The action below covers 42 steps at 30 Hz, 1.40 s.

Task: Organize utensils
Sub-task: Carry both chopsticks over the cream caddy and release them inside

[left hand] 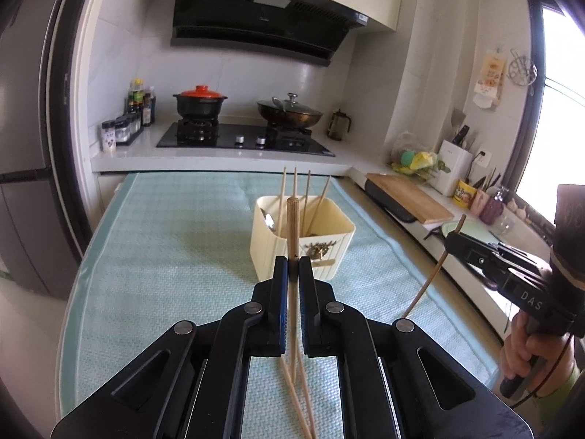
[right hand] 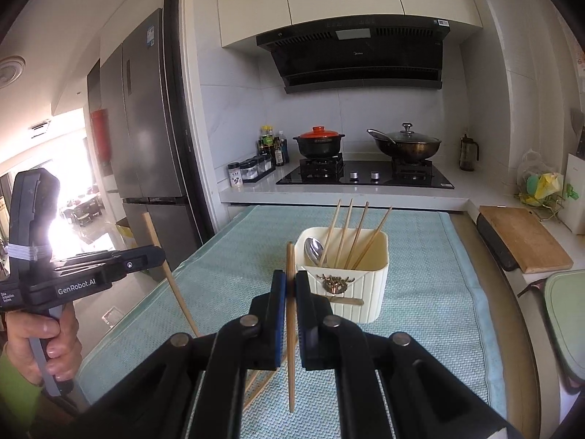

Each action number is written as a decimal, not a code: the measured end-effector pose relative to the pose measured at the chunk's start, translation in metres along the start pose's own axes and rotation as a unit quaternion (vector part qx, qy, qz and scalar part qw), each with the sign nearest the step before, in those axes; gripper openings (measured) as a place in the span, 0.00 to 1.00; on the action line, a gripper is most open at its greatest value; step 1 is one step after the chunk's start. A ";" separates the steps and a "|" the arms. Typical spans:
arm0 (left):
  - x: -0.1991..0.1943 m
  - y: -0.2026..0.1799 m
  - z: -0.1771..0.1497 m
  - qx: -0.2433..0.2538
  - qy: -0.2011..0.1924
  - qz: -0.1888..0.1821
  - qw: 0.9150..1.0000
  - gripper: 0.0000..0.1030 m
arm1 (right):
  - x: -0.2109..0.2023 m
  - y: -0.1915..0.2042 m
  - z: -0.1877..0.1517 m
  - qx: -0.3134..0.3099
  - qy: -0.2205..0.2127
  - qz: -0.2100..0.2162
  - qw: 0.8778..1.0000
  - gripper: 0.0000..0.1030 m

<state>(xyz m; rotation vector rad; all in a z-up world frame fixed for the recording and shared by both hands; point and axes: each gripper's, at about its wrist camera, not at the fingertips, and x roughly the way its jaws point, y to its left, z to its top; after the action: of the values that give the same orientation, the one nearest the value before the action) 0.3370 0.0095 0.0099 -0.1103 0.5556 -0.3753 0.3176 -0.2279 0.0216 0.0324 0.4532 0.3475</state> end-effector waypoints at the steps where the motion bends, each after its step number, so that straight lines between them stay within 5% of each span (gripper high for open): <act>1: 0.001 0.000 0.003 0.000 -0.001 0.000 1.000 0.04 | 0.000 -0.001 0.002 0.001 -0.002 -0.001 1.000 0.05; 13: 0.029 -0.015 0.105 0.005 -0.051 -0.009 0.999 0.03 | 0.013 -0.017 0.083 -0.013 -0.057 -0.024 0.998 0.05; 21: 0.098 -0.020 0.161 0.011 -0.069 0.013 0.997 0.03 | 0.054 -0.033 0.142 -0.037 -0.120 -0.057 0.990 0.05; 24: 0.140 -0.016 0.162 0.005 -0.036 0.020 0.999 0.03 | 0.096 -0.046 0.140 -0.028 -0.092 -0.049 0.994 0.05; 28: 0.197 -0.006 0.146 -0.011 0.028 0.026 0.999 0.03 | 0.162 -0.069 0.122 0.000 -0.004 -0.032 0.999 0.05; 32: 0.242 0.001 0.126 -0.015 0.079 0.033 0.996 0.03 | 0.217 -0.089 0.100 0.031 0.075 -0.026 0.996 0.05; 36: 0.269 0.004 0.114 -0.013 0.120 0.033 0.992 0.05 | 0.248 -0.104 0.091 0.055 0.108 -0.026 0.992 0.07; 38: 0.266 0.004 0.114 -0.012 0.124 0.028 0.992 0.13 | 0.250 -0.109 0.095 0.062 0.104 -0.040 0.992 0.07; 42: 0.231 0.003 0.120 0.001 0.099 0.034 0.995 0.52 | 0.224 -0.108 0.109 0.062 0.073 -0.044 0.994 0.22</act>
<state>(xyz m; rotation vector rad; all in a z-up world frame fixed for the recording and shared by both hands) 0.5834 -0.0749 -0.0033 -0.0526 0.7533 -0.3227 0.5882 -0.2487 0.0136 0.1077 0.6180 0.2361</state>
